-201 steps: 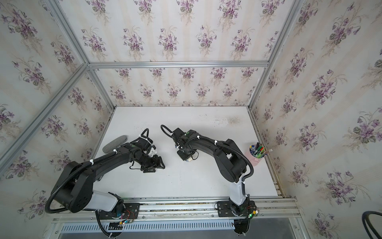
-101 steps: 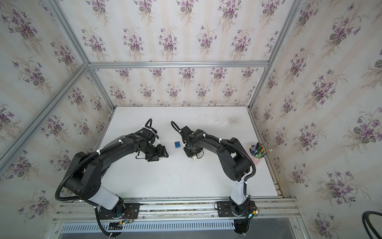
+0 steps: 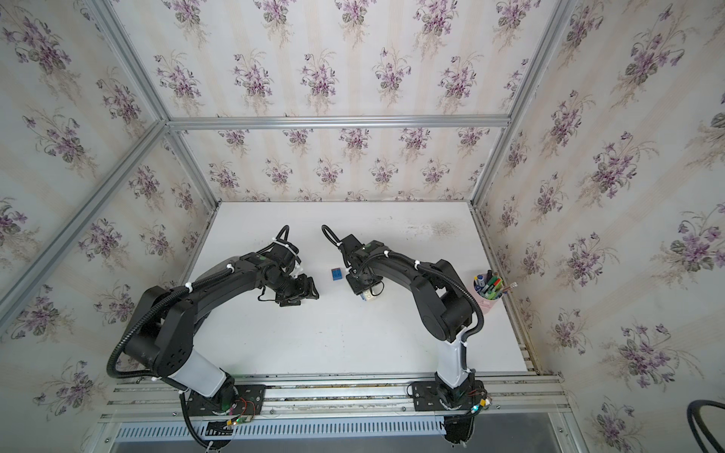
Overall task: Assemble the letter y with lego
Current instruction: Place the lego brick at the center of the board, then move the lego brick at the center of the board.
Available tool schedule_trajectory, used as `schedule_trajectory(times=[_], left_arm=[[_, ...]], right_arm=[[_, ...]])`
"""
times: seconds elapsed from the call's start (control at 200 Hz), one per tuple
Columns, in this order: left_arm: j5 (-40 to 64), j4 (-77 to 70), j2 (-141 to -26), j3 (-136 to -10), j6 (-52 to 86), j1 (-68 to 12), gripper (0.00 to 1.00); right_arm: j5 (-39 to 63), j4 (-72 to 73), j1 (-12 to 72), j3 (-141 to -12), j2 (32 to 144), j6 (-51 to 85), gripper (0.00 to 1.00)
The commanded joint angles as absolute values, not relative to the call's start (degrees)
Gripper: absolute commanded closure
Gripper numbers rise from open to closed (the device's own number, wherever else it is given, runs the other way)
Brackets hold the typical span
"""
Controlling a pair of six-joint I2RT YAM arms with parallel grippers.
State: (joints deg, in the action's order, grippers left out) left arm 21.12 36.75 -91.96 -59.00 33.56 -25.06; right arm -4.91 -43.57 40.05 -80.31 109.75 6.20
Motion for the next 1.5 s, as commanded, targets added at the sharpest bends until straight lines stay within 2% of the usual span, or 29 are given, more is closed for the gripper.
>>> schedule_trajectory(times=[0.0, 0.195, 0.46, 0.739, 1.254, 1.494], left_arm=[[20.41, 37.83, -91.03, -58.46, 33.31, -24.96, 0.28], [19.54, 38.31, -88.17, -57.24, 32.81, -24.83, 0.28], [18.47, 40.62, -82.52, -58.67, 31.88, -24.69, 0.28], [17.8, 42.36, -81.65, -59.02, 31.64, -24.7, 0.28], [16.78, 42.52, -78.57, -56.4, 31.56, -24.23, 0.28], [16.71, 42.51, -78.49, -55.68, 31.48, -23.9, 0.28]], right_arm=[[-6.58, -46.48, 40.0, -83.16, 108.39, 7.68, 0.46], [-6.66, -48.29, 40.08, -88.15, 107.36, 10.26, 0.39], [2.25, -42.21, 40.25, -91.21, 109.21, 17.84, 0.38], [2.54, -41.7, 41.83, -96.33, 116.47, 20.86, 0.37], [0.55, -43.72, 41.89, -103.02, 126.15, 22.76, 0.39], [1.67, -43.23, 41.88, -104.03, 128.2, 22.72, 0.45]])
